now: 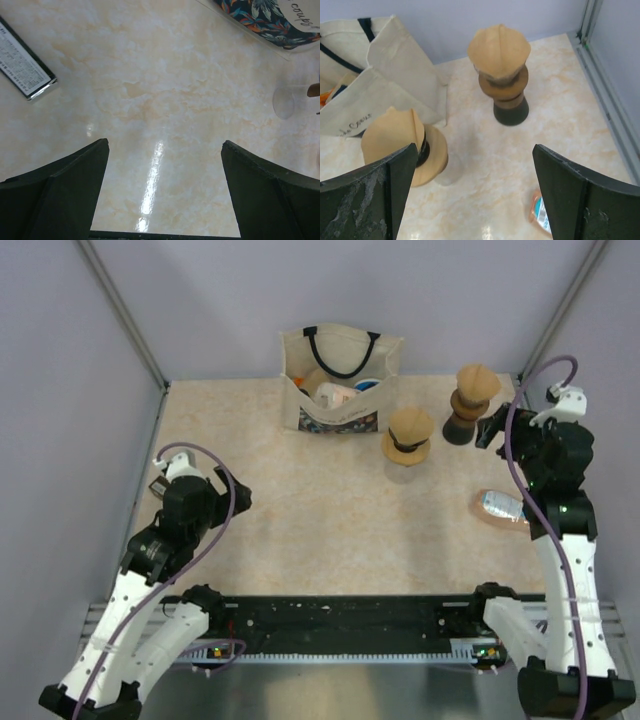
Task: Place the coffee filter in the dripper
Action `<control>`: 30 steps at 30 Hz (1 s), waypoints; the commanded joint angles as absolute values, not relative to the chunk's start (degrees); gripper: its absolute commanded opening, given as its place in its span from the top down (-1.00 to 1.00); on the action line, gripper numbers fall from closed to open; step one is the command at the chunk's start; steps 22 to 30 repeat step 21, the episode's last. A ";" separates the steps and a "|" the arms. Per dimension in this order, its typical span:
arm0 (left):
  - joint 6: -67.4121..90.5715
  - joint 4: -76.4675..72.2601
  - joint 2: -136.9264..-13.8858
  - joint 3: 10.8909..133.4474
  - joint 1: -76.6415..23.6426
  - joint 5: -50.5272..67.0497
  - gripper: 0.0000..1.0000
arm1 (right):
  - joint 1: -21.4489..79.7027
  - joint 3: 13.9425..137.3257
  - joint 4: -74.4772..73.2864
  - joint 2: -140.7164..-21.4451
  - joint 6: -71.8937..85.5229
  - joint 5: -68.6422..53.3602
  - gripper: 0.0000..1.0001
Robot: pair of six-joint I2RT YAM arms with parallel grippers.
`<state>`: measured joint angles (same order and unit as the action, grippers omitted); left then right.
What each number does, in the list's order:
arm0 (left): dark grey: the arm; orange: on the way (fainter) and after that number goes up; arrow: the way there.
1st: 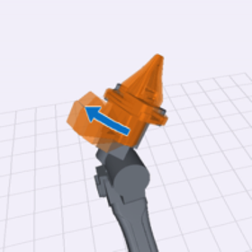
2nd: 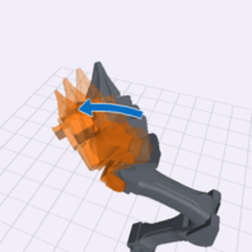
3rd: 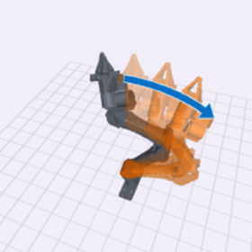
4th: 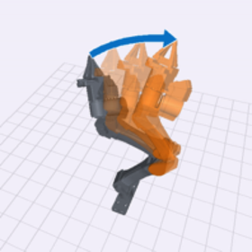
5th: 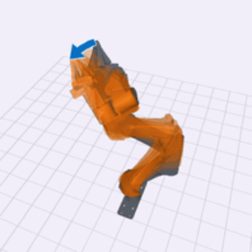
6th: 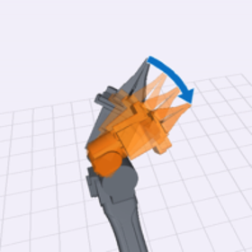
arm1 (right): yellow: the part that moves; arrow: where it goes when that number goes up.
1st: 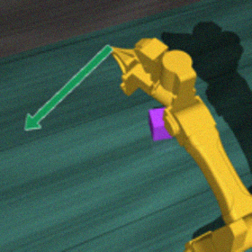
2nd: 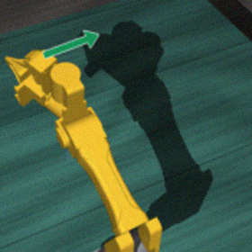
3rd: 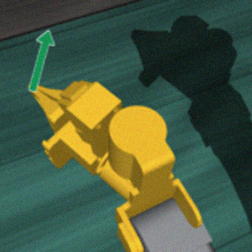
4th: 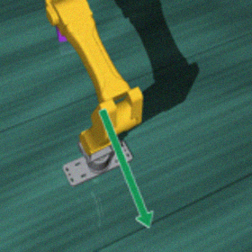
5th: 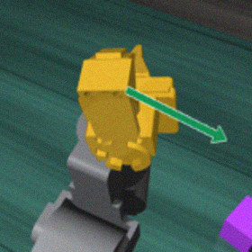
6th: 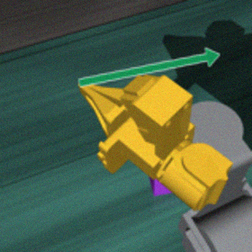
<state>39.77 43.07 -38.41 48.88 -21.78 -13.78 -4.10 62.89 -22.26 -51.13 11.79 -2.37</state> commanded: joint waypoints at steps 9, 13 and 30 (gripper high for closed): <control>45.44 52.73 -28.57 48.61 -21.62 -17.92 -0.98 | -3.43 35.53 -23.20 -28.93 24.26 -5.46 -0.98; 46.49 55.02 -28.12 48.69 -21.53 -18.02 -0.98 | -3.34 31.47 -23.38 -26.20 25.93 -1.57 -0.98; 47.99 55.11 -27.95 47.99 -21.53 -17.05 -0.98 | -3.34 27.86 -22.32 -18.99 27.68 -0.18 -0.98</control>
